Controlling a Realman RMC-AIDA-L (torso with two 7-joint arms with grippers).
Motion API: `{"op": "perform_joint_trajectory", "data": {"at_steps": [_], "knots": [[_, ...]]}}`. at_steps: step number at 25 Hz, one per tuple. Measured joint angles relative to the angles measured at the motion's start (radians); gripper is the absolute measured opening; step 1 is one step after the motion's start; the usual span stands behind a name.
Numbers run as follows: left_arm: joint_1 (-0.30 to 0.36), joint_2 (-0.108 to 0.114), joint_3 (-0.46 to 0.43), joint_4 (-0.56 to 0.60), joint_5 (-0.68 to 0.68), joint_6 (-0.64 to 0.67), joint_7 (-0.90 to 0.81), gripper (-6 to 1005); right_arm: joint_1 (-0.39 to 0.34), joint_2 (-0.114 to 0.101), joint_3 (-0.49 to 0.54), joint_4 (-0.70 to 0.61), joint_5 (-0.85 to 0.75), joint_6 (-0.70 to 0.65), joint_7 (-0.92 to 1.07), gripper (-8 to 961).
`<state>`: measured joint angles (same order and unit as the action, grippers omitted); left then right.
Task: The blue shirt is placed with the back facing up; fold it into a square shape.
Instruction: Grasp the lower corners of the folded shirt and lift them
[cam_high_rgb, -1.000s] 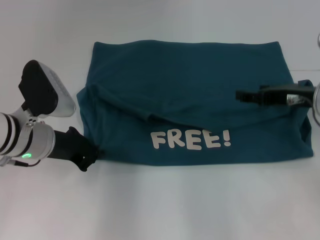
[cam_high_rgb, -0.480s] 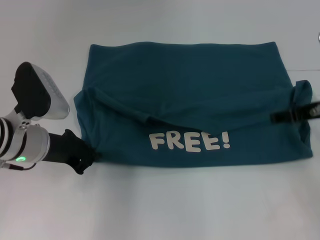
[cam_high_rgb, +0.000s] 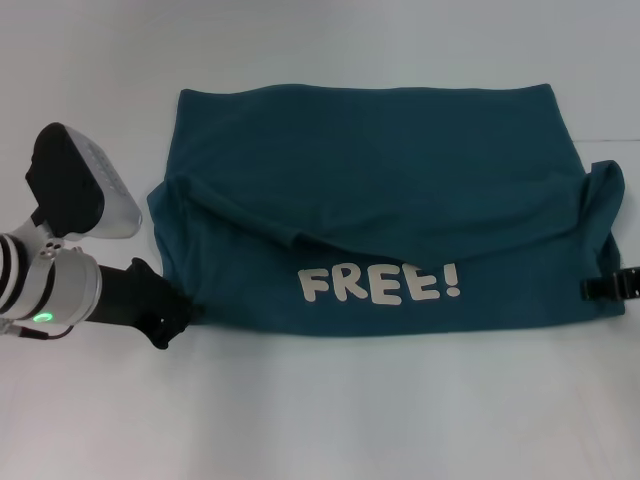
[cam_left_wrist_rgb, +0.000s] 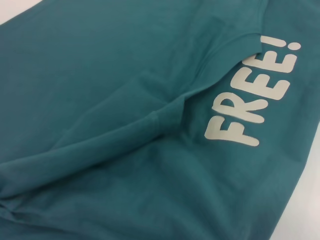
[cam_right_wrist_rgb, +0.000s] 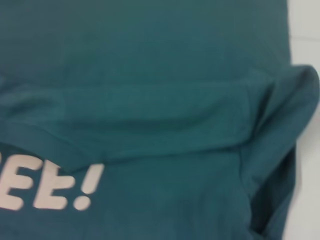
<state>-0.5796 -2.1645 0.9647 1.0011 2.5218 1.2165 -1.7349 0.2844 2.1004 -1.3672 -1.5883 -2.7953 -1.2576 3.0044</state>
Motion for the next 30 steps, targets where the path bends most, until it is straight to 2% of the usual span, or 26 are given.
{"op": "perform_joint_trajectory", "data": {"at_steps": [6, 14, 25, 30], "knots": [[-0.003, 0.0, 0.003, -0.004, -0.001, 0.001, 0.001, 51, 0.001, -0.003, -0.001, 0.093, -0.002, 0.096, -0.018, 670], [-0.003, 0.0, 0.003, -0.006, 0.004, 0.002, 0.003, 51, 0.081, -0.007, 0.01, 0.266, -0.003, 0.234, -0.052, 661], [0.001, 0.0, 0.003, -0.006, 0.006, 0.003, 0.006, 50, 0.127, -0.009, 0.055, 0.375, -0.003, 0.279, -0.093, 648], [-0.002, 0.001, 0.003, -0.006, 0.006, 0.001, 0.007, 50, 0.135, -0.008, 0.057, 0.396, -0.003, 0.289, -0.095, 567]]}}
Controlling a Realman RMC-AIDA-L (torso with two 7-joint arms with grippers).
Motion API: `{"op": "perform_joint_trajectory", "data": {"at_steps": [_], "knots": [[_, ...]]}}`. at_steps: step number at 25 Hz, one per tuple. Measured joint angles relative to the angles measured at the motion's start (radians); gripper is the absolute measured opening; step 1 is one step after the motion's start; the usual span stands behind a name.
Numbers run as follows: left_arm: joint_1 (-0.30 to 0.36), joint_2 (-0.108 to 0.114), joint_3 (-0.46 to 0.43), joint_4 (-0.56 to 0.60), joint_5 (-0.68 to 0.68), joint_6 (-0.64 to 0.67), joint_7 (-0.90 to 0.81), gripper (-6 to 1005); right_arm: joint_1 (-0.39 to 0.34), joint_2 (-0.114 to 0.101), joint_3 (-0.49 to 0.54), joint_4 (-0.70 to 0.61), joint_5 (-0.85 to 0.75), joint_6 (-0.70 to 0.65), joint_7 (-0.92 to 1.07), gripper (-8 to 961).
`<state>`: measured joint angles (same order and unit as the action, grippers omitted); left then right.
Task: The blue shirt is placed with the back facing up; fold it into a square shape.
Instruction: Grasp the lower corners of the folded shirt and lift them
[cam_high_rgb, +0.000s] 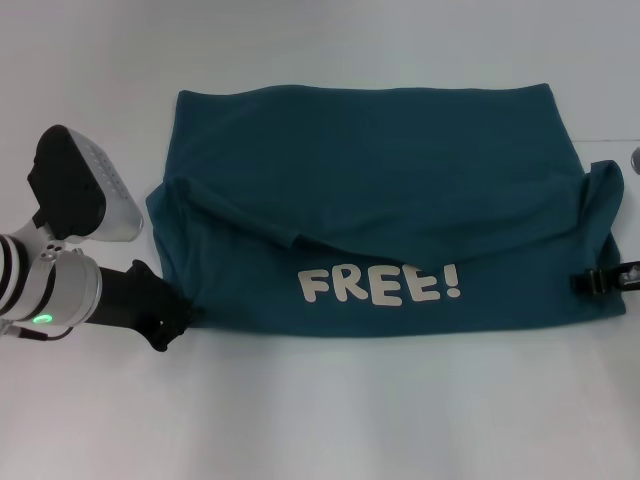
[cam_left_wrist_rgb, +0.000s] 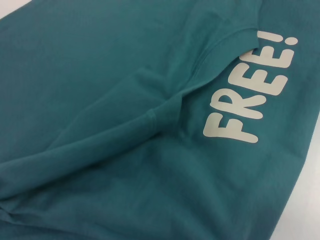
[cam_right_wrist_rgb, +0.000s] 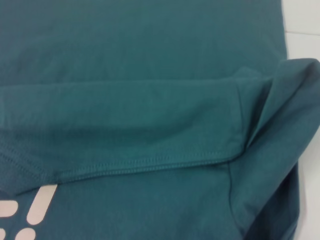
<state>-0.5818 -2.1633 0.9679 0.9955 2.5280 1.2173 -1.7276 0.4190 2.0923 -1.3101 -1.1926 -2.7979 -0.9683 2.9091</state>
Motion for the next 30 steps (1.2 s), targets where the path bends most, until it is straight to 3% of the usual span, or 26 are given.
{"op": "perform_joint_trajectory", "data": {"at_steps": [8, 20, 30], "knots": [[0.001, 0.0, 0.0, 0.0, 0.0, -0.002, 0.001, 51, 0.009, 0.001, 0.0, 0.03, 0.001, 0.012, -0.044, 438], [0.006, 0.0, -0.008, 0.0, 0.0, 0.003, 0.001, 50, -0.012, 0.005, -0.02, -0.003, 0.002, 0.008, -0.081, 36], [0.013, 0.0, -0.008, 0.01, 0.0, 0.017, 0.002, 51, -0.084, 0.008, -0.064, -0.07, 0.006, 0.008, -0.091, 32]]}}
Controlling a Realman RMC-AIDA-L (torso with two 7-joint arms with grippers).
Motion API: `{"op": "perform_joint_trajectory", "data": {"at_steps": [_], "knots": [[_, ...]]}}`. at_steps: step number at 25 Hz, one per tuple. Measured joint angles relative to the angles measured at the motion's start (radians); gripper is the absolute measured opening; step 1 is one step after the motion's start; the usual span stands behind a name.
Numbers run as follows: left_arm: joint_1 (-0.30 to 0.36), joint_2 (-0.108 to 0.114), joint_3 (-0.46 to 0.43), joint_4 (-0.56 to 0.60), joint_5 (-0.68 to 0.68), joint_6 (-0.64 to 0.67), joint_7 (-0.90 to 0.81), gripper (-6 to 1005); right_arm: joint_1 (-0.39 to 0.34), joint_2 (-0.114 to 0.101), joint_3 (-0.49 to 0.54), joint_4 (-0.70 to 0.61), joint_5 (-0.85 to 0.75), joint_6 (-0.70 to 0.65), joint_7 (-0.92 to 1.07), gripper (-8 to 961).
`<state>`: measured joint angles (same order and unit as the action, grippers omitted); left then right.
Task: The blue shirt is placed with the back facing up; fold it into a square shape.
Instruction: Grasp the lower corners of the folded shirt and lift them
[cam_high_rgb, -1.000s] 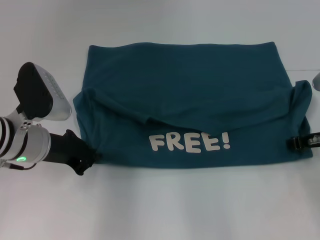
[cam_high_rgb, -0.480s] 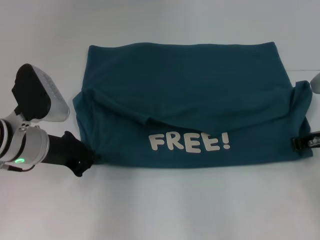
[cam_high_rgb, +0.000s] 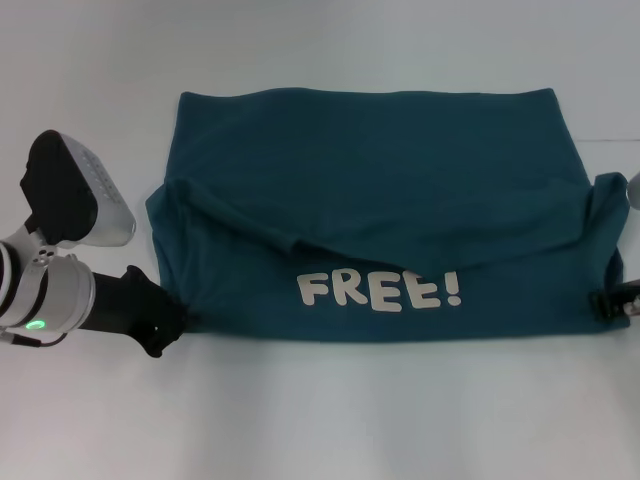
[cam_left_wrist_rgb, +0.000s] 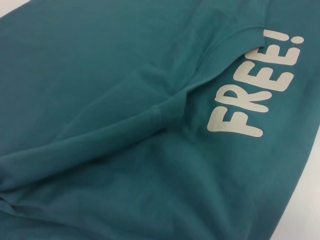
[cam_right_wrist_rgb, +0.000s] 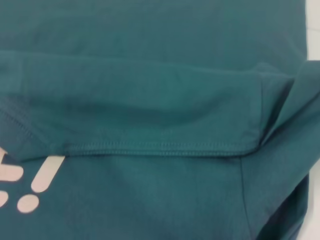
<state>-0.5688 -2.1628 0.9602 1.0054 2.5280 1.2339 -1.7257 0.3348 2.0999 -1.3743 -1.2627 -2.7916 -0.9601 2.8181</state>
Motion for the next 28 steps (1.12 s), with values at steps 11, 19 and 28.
{"op": "perform_joint_trajectory", "data": {"at_steps": [11, 19, 28], "knots": [[0.101, -0.009, 0.008, 0.146, -0.027, 0.132, 0.002, 54, -0.236, 0.002, -0.143, -0.207, 0.004, 0.028, 0.02, 32], [0.211, -0.014, 0.008, 0.263, -0.076, 0.241, 0.013, 70, -0.414, 0.003, -0.246, -0.348, 0.004, 0.07, 0.025, 32], [0.256, -0.014, 0.006, 0.29, -0.129, 0.224, 0.024, 87, -0.48, 0.007, -0.301, -0.387, -0.003, 0.103, 0.024, 32]]}}
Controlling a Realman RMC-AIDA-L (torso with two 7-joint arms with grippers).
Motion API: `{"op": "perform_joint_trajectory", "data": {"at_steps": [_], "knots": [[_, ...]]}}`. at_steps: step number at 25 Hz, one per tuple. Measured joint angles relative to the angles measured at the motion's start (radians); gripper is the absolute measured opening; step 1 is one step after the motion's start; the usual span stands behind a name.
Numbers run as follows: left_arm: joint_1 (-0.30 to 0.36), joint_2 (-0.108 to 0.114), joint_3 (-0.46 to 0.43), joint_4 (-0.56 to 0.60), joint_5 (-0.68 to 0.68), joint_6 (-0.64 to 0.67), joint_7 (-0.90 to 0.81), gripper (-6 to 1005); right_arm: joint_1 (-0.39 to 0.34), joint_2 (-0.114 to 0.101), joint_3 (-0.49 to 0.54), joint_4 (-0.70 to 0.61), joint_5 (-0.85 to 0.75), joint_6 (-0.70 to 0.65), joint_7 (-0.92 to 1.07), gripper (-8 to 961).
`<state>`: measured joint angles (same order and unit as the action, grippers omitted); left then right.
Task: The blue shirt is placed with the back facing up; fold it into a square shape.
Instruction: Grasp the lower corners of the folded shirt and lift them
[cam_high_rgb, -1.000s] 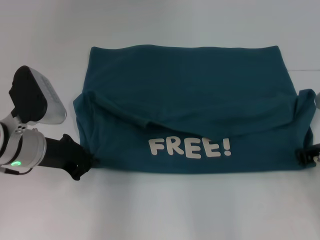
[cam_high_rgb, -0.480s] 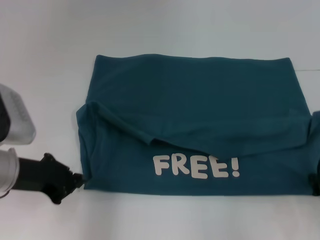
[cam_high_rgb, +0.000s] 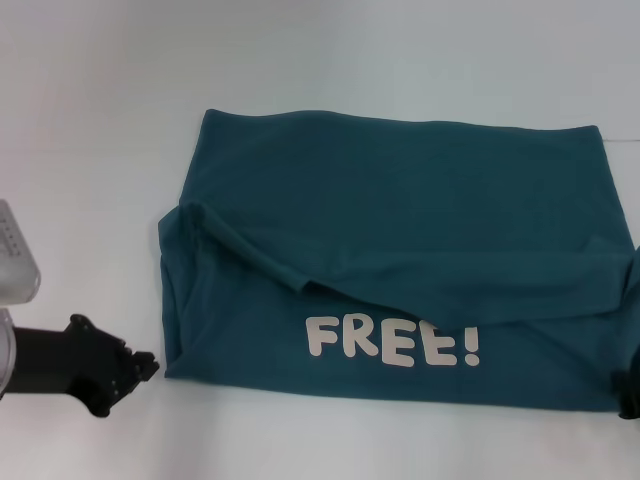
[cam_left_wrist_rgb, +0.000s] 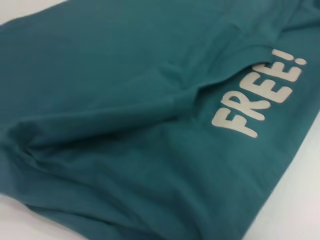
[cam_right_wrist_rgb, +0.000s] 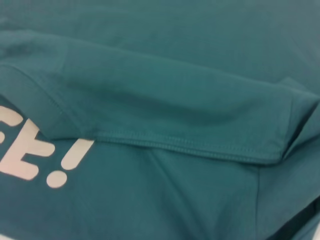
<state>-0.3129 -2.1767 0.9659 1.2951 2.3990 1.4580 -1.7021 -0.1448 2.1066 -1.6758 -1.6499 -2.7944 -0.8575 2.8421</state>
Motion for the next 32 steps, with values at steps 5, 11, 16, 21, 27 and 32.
{"op": "perform_joint_trajectory", "data": {"at_steps": [5, 11, 16, 21, 27, 32], "knots": [[-0.033, 0.006, -0.004, -0.011, -0.001, 0.007, -0.016, 97, 0.017, -0.003, 0.0, -0.008, 0.001, -0.004, 0.0, 33], [-0.05, 0.003, 0.024, -0.012, -0.002, 0.008, -0.02, 109, 0.042, -0.005, 0.008, -0.007, 0.0, -0.013, 0.003, 33], [-0.064, 0.004, 0.05, -0.041, -0.001, -0.022, -0.03, 253, 0.059, -0.006, 0.009, -0.006, 0.0, -0.025, 0.01, 33], [-0.093, 0.007, 0.056, -0.094, 0.007, -0.071, -0.033, 424, 0.075, -0.007, 0.012, -0.005, -0.001, -0.03, 0.011, 33], [-0.116, 0.011, 0.079, -0.152, 0.04, -0.123, -0.033, 611, 0.087, -0.007, 0.016, -0.004, -0.002, -0.032, 0.012, 33], [-0.131, 0.011, 0.082, -0.176, 0.064, -0.131, -0.044, 671, 0.093, -0.007, 0.018, -0.002, -0.002, -0.032, 0.013, 33]]}}
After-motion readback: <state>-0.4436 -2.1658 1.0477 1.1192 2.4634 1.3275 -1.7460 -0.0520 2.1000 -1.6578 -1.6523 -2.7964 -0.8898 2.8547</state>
